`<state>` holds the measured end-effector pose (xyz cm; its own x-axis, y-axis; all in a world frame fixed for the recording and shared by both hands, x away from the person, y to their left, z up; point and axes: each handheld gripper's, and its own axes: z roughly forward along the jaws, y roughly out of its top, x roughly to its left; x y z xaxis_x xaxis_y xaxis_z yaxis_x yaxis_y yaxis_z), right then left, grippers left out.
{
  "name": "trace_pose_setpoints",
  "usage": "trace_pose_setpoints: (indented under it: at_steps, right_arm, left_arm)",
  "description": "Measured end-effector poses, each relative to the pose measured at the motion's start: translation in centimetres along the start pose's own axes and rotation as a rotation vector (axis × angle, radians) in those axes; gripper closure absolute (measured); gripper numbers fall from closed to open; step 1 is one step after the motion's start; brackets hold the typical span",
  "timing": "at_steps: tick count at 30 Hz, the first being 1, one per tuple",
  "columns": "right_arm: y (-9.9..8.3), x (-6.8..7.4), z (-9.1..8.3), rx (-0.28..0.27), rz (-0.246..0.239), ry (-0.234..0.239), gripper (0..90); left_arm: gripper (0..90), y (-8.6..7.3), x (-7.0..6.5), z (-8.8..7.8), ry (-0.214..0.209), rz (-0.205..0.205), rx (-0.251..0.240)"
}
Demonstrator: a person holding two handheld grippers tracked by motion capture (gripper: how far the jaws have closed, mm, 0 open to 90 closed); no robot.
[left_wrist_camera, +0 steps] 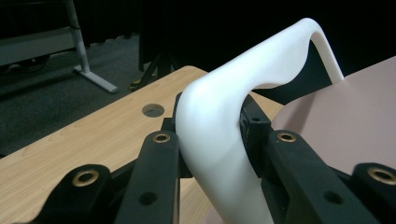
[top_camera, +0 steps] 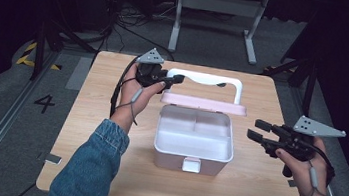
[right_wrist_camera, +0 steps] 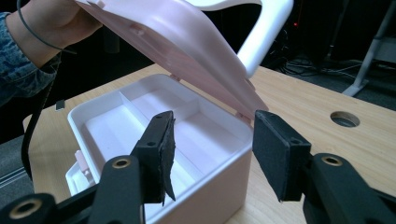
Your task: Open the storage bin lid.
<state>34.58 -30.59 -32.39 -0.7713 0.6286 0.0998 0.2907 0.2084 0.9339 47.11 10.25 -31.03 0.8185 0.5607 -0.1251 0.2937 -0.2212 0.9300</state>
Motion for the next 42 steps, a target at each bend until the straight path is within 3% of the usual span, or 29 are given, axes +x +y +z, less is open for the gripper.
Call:
trace_pose_setpoints:
  at_steps: [8, 13, 21, 27, 33, 35, 42]
  right_arm:
    - [1.4, 0.1, 1.7, -0.017, -0.047, -0.011, 50.0]
    - [2.0, 0.2, 2.7, -0.04, -0.057, 0.008, 52.5]
    - [2.4, 0.1, 2.9, -0.051, -0.058, 0.006, 60.1]
    - [2.4, 0.1, 2.8, -0.053, -0.055, 0.005, 61.6]
    - [2.4, 0.0, 2.8, -0.046, -0.054, 0.005, 62.0]
    - [2.3, 0.0, 2.9, -0.045, -0.056, 0.005, 62.2]
    - [2.4, 0.0, 2.8, -0.051, -0.053, 0.007, 63.1]
  left_arm:
    - [73.4, -0.1, -0.2, 0.0, 0.008, -0.004, -0.005]
    - [73.6, -0.2, -0.3, -0.1, 0.012, 0.003, -0.009]
    - [72.4, -0.2, -0.5, -0.1, 0.013, 0.01, -0.006]
    - [67.1, -0.2, -0.8, -0.1, 0.013, 0.017, 0.001]
    - [55.9, -0.2, -1.3, -0.4, 0.024, 0.026, 0.023]
    - [48.9, -0.2, -1.2, -0.9, 0.051, 0.02, 0.008]
    - [45.1, -0.3, -0.8, -2.4, 0.072, 0.018, 0.003]
